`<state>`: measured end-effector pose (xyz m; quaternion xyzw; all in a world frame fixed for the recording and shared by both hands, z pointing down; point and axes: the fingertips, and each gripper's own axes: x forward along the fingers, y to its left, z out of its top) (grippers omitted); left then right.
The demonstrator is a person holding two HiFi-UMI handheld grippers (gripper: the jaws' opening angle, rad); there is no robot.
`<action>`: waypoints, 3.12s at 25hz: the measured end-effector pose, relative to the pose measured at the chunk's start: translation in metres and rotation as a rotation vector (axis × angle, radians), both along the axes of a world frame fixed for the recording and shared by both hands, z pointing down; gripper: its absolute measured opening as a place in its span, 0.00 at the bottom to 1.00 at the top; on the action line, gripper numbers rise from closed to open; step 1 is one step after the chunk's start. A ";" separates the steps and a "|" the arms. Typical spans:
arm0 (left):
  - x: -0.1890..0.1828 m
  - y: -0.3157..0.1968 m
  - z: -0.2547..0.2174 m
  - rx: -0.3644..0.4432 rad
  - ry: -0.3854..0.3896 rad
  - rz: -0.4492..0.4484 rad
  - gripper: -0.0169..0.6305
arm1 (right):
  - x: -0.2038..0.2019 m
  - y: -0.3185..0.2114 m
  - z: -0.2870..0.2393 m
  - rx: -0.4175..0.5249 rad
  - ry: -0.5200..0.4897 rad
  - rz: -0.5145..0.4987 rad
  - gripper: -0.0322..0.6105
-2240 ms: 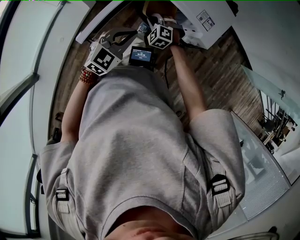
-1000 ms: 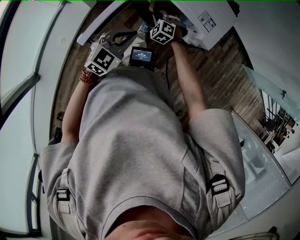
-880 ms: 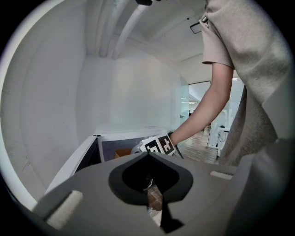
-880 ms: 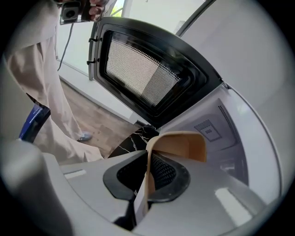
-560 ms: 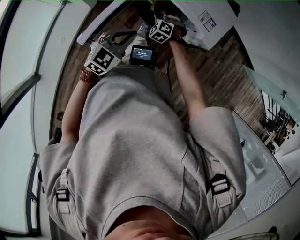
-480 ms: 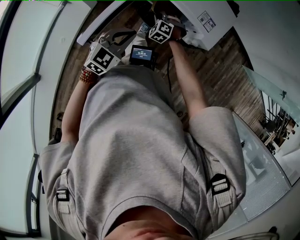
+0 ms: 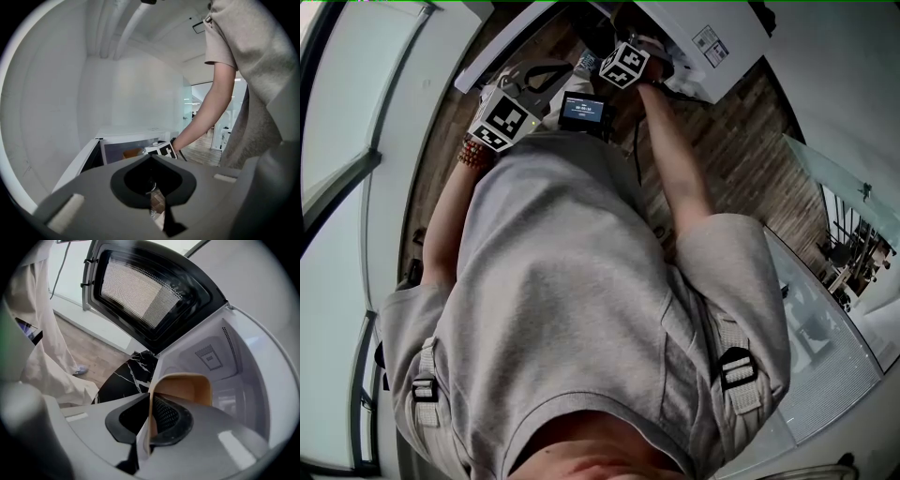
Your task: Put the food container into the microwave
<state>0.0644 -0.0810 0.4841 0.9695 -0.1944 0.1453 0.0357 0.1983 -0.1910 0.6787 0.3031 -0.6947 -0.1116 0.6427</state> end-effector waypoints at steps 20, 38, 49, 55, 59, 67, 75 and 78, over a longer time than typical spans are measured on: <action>-0.006 -0.002 0.011 -0.031 -0.005 -0.008 0.03 | 0.017 -0.023 0.007 0.044 0.054 0.018 0.09; -0.003 -0.016 0.008 -0.031 0.006 0.002 0.03 | 0.017 -0.035 0.009 0.069 0.075 0.021 0.09; 0.002 -0.024 0.014 -0.047 0.011 -0.004 0.03 | 0.020 -0.046 0.018 0.071 0.092 0.019 0.10; 0.000 -0.028 0.014 -0.051 0.017 -0.025 0.03 | 0.019 -0.047 0.019 0.061 0.097 0.012 0.11; 0.000 -0.028 0.013 -0.049 0.020 -0.028 0.03 | 0.019 -0.046 0.018 0.064 0.097 0.018 0.12; 0.001 -0.023 0.013 -0.046 0.020 -0.017 0.03 | 0.019 -0.046 0.007 0.110 0.089 0.047 0.17; -0.001 -0.015 0.009 -0.042 0.021 0.000 0.03 | 0.011 -0.040 -0.003 0.135 0.066 0.051 0.19; -0.001 -0.012 0.009 -0.040 0.021 0.001 0.03 | 0.008 -0.036 -0.006 0.154 0.070 0.037 0.19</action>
